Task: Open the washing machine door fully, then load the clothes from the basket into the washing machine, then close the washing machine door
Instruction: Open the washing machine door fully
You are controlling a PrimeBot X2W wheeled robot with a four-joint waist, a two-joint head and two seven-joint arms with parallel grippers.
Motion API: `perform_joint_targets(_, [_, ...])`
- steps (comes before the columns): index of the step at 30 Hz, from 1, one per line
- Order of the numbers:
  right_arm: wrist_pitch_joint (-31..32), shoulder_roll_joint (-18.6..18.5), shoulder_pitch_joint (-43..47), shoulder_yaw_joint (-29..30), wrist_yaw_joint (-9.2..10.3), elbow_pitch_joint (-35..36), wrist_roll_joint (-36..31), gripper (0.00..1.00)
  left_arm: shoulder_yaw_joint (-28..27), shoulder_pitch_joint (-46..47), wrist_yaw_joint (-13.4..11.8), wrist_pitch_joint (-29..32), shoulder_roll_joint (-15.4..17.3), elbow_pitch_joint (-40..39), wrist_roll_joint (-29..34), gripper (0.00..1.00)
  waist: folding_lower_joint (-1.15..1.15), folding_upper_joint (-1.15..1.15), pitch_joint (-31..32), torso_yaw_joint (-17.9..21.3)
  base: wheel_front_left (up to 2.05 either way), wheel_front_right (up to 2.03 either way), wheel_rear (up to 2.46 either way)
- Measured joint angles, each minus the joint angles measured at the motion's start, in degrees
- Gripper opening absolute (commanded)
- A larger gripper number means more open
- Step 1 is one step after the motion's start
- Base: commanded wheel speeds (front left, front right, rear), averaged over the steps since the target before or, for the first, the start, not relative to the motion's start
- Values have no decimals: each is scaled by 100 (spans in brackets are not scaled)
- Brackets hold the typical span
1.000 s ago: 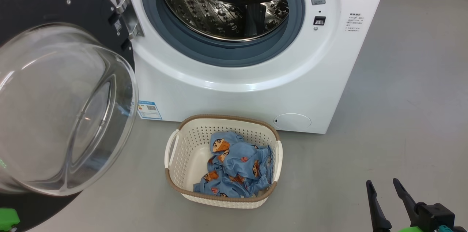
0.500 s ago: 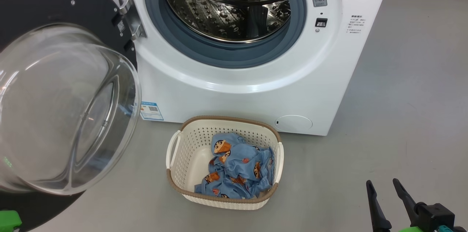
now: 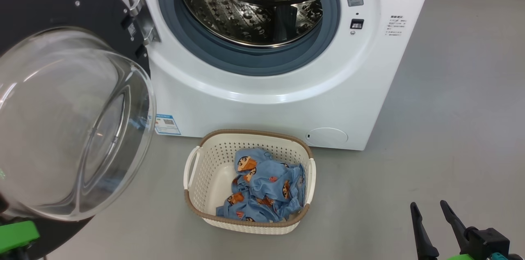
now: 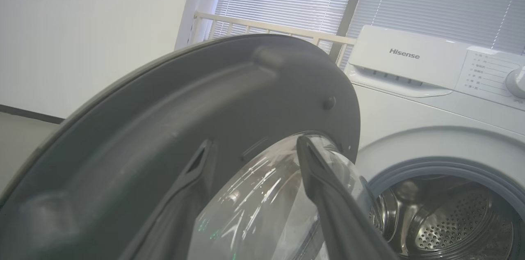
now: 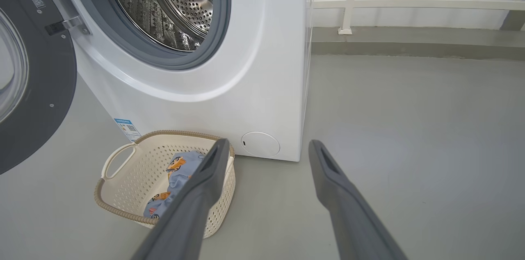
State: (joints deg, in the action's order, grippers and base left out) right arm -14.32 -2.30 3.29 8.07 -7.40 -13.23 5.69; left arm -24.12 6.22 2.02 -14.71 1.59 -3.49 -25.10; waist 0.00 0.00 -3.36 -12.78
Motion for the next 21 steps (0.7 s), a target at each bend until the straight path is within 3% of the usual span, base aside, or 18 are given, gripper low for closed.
perform_joint_targets(12, [0,-1,-1,-26,0,-4,43,100,1425,-537,88,125,-13,-913,-91,100,0,0,6,274,0,0,0])
perform_joint_targets(21, [0,0,-12,-26,0,22,41,100,1982,-908,331,167,156,-595,23,100,0,0,15,551,0,0,0])
